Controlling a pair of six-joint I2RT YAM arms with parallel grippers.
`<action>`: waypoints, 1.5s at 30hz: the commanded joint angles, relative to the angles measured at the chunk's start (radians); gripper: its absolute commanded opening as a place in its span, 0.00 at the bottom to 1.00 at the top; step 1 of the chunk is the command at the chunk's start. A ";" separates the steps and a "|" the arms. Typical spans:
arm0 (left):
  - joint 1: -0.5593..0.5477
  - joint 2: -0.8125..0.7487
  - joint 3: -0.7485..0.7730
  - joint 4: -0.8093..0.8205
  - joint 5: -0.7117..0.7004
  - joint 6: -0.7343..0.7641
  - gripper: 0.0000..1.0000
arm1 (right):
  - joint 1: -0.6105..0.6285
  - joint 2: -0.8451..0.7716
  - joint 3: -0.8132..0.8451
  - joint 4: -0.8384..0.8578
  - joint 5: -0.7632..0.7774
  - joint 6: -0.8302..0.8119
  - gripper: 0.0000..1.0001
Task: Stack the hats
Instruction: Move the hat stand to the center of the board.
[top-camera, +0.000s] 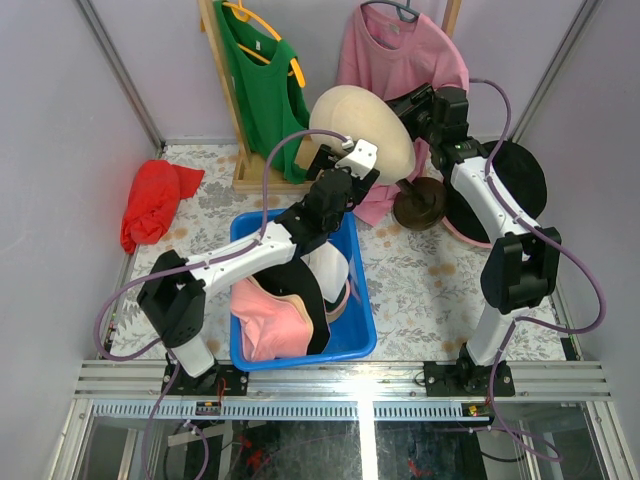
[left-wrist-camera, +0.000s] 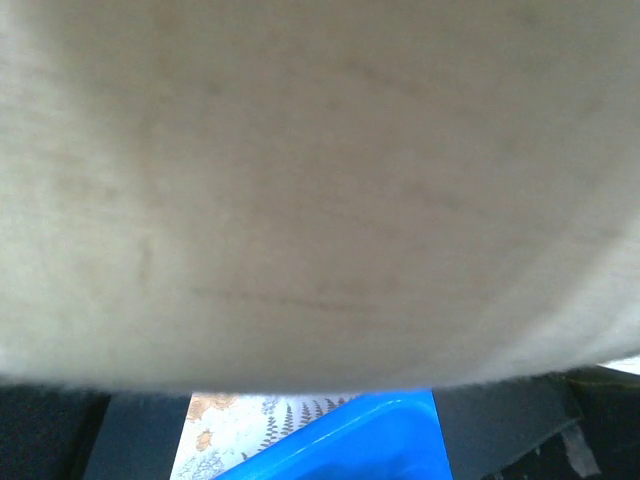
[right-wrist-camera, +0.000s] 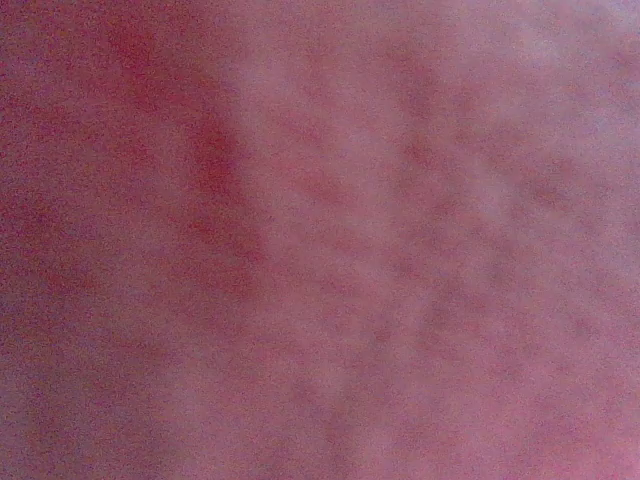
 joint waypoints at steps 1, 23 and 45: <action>0.006 -0.003 0.136 0.439 0.000 0.011 0.83 | 0.154 -0.043 -0.017 -0.002 -0.249 -0.001 0.56; 0.052 -0.039 0.153 0.494 -0.042 0.050 0.85 | 0.172 -0.031 0.005 0.000 -0.270 0.015 0.56; 0.070 -0.133 0.094 0.472 -0.044 0.114 0.86 | 0.294 0.014 -0.001 0.072 -0.258 0.058 0.55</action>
